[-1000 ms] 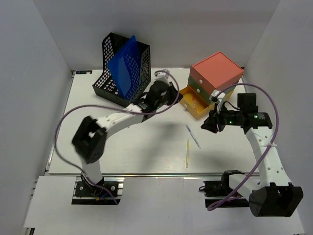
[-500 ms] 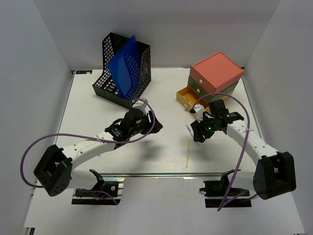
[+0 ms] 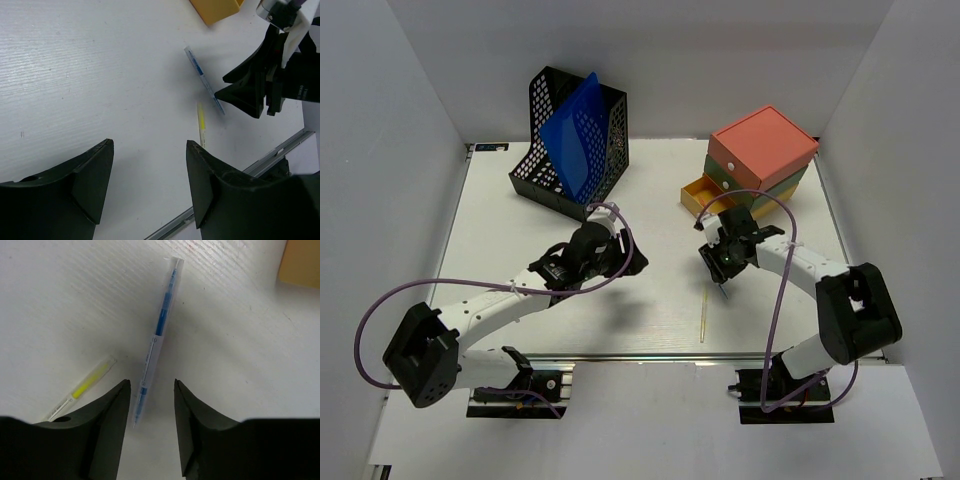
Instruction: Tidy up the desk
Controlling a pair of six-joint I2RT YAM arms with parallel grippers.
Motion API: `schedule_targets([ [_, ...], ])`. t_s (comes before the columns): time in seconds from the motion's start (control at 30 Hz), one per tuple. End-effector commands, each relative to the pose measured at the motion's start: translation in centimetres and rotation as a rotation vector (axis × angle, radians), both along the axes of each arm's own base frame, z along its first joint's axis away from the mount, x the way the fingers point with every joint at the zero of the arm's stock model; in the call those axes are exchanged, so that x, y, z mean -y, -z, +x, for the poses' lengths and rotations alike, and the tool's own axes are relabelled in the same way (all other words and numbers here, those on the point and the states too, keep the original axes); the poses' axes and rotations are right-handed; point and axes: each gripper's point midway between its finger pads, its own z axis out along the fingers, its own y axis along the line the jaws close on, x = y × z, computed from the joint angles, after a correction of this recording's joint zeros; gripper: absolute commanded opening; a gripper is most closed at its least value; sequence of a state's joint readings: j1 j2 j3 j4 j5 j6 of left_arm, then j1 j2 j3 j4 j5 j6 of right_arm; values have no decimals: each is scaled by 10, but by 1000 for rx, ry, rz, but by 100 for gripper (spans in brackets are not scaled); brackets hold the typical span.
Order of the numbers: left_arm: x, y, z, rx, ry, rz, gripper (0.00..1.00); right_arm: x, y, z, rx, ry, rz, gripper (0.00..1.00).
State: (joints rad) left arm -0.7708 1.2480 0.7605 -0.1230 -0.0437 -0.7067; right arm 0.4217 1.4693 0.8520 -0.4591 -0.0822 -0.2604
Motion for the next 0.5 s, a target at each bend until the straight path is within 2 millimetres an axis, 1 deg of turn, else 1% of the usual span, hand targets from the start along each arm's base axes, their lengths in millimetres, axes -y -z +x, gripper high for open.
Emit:
schedule_targets([
  [0.0,2,-19,-1,33,13,-20,70,-6,2,16,42,35,-1,45],
  [0.1,4,-18,-1,30,19,-24,70,-6,13,15,17,48,-19,42],
  [0.23,8,-16,-5,21,41,-24,69,-5,20,16,19,62,-36,37],
  [0.33,13,-17,-4,21,66,-15,70,-1,25,17,30,76,-75,34],
  [0.37,14,-16,-3,23,73,-4,70,1,27,17,28,76,-85,32],
  [0.4,20,-20,-5,14,106,-16,70,5,30,17,27,83,-103,30],
  [0.43,23,-14,-6,2,129,-3,70,6,33,15,22,77,-112,25],
  [0.47,24,-13,-7,-4,140,3,69,7,33,15,25,73,-118,21],
])
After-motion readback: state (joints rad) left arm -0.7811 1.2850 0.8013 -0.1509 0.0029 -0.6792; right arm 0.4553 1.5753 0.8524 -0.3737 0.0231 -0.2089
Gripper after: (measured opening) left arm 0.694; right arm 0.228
